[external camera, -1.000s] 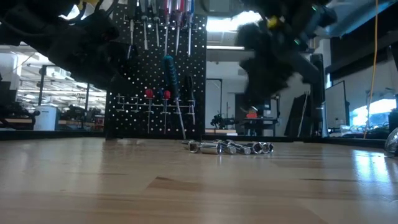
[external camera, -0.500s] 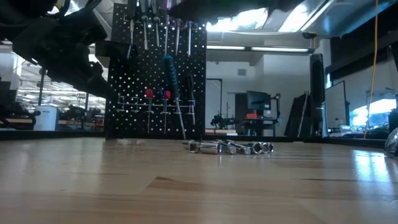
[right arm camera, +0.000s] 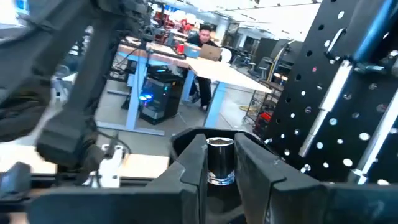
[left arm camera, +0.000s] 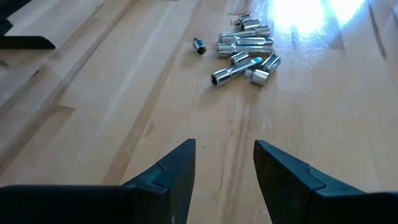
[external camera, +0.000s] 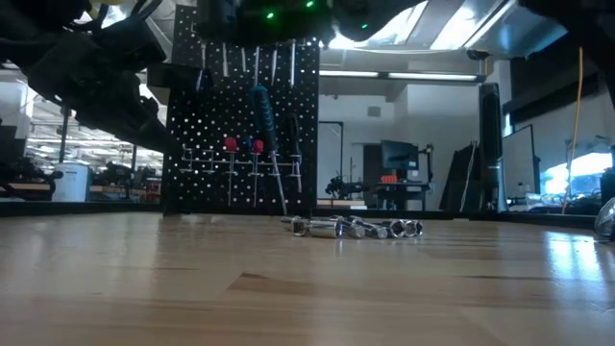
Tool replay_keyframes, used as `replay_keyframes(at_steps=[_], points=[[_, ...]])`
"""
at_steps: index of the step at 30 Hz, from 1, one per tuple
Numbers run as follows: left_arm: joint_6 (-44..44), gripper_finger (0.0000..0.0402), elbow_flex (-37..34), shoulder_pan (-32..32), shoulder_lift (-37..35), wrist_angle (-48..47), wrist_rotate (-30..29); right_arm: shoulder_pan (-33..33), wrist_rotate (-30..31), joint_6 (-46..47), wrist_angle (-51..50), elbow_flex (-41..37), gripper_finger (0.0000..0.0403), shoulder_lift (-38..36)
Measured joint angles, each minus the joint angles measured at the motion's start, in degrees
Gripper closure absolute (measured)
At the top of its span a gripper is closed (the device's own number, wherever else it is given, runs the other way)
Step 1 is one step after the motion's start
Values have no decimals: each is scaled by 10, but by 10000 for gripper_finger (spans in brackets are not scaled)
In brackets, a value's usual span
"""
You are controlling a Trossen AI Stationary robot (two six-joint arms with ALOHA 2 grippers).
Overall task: Hang tools onto peg board
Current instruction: Put the socket into the black bin on the peg board
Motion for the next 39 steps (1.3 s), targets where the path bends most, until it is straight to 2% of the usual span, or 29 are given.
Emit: replay_keyframes(at_steps=[5, 10, 20, 24, 30, 35, 39], points=[[0, 249, 0, 0, 0, 0, -1, -17, 0, 0, 3, 76, 337, 53], [1, 249, 0, 0, 0, 0, -3, -29, 2, 27, -1, 101, 319, 83], [5, 249, 0, 0, 0, 1, -11, -21, 15, 38, -61, 102, 204, 53], [2, 249, 0, 0, 0, -1, -11, -3, 16, 18, -185, 102, 182, -16], [-11, 249, 0, -1, 0, -3, -11, 30, 22, -1, -483, 102, 178, -121], [-2, 249, 0, 0, 0, 2, -11, 53, 64, 58, -690, 98, 178, -181], [15, 249, 0, 6, 0, 23, -11, 73, 60, 101, -770, 56, 178, -200]])
